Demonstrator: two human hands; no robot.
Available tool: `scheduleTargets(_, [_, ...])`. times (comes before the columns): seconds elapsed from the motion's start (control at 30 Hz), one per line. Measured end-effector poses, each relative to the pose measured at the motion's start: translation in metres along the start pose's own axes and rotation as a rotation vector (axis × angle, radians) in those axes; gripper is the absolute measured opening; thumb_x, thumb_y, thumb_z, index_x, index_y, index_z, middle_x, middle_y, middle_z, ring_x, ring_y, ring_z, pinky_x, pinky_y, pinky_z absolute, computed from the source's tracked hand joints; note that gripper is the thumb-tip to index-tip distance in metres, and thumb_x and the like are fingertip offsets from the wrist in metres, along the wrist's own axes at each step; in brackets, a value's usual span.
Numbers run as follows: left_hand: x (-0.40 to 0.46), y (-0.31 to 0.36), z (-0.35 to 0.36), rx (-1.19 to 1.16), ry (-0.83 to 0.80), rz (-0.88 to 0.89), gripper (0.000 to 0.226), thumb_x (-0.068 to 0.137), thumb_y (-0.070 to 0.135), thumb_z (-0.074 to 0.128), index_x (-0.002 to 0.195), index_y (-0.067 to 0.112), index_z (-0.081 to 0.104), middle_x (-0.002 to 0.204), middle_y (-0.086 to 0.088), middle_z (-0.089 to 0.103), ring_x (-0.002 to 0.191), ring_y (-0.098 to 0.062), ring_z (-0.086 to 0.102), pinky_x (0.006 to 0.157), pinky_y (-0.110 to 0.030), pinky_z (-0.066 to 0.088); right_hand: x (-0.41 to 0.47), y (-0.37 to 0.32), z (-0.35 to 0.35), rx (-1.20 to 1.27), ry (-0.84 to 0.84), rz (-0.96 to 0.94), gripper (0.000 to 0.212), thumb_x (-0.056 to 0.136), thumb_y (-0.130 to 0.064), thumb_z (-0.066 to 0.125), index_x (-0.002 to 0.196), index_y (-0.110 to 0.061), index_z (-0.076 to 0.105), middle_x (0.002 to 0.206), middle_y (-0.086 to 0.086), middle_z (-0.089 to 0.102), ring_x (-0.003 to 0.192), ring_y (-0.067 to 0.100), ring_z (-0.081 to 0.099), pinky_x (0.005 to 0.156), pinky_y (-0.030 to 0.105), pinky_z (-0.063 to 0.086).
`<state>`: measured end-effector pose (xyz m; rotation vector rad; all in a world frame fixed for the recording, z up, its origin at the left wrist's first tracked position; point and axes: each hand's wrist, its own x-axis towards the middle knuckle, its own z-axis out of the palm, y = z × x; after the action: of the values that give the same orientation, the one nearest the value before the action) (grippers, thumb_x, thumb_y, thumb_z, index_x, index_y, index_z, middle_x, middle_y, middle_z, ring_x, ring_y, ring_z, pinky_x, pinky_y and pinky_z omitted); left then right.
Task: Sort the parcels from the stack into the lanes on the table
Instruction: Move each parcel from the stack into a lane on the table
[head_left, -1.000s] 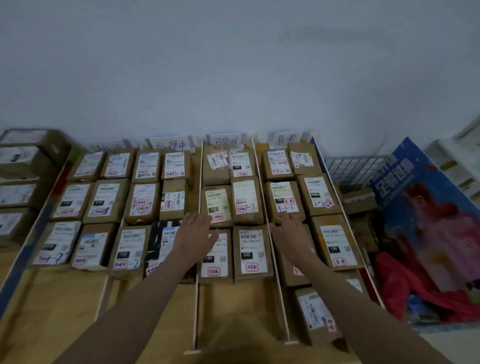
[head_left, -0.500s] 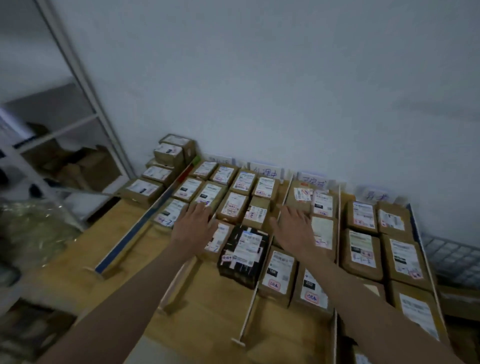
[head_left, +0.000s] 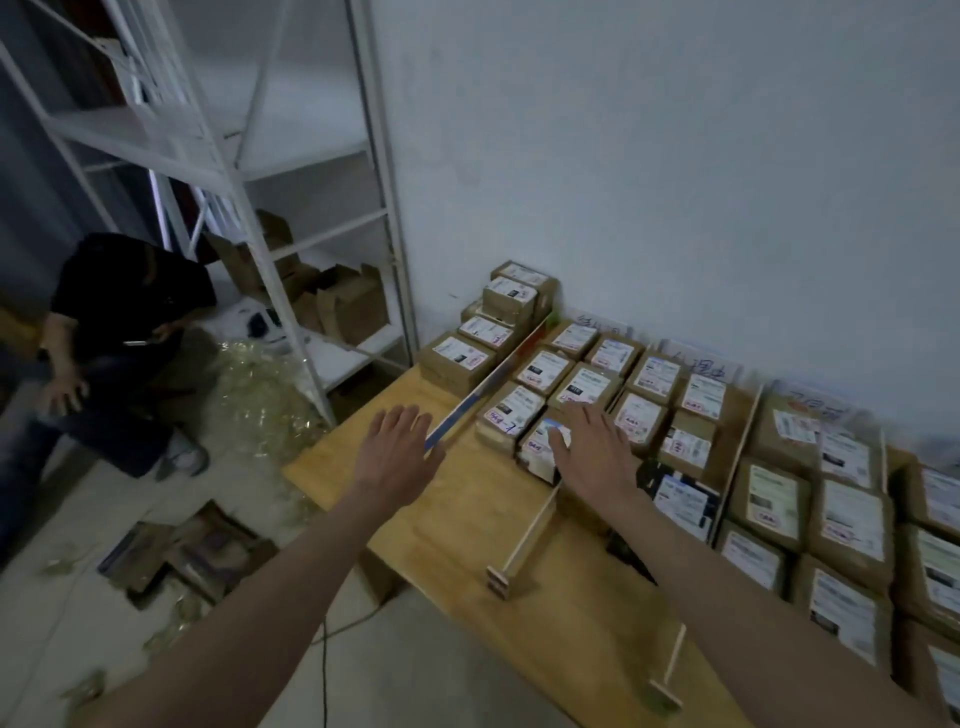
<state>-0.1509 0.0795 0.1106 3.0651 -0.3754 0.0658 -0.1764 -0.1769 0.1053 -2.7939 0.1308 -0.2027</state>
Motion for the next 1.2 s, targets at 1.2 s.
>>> scheduleTargets(1.2, [0.275, -0.178, 0.102, -0.014, -0.183, 0.149, 0.056, 0.101, 0.051, 0.034, 0.147, 0.020, 0.039, 0.153, -0.002, 0.039, 0.144, -0.021, 0.031, 0.121, -0.041, 0.016, 0.227, -0.100, 0.162, 0.089, -0.134, 0.291, 0.045, 0.098, -0.031, 0.046, 0.140, -0.014, 0.042, 0.142, 0.006, 0.047, 0.130, 0.027, 0.043, 0.107, 0.042, 0.034])
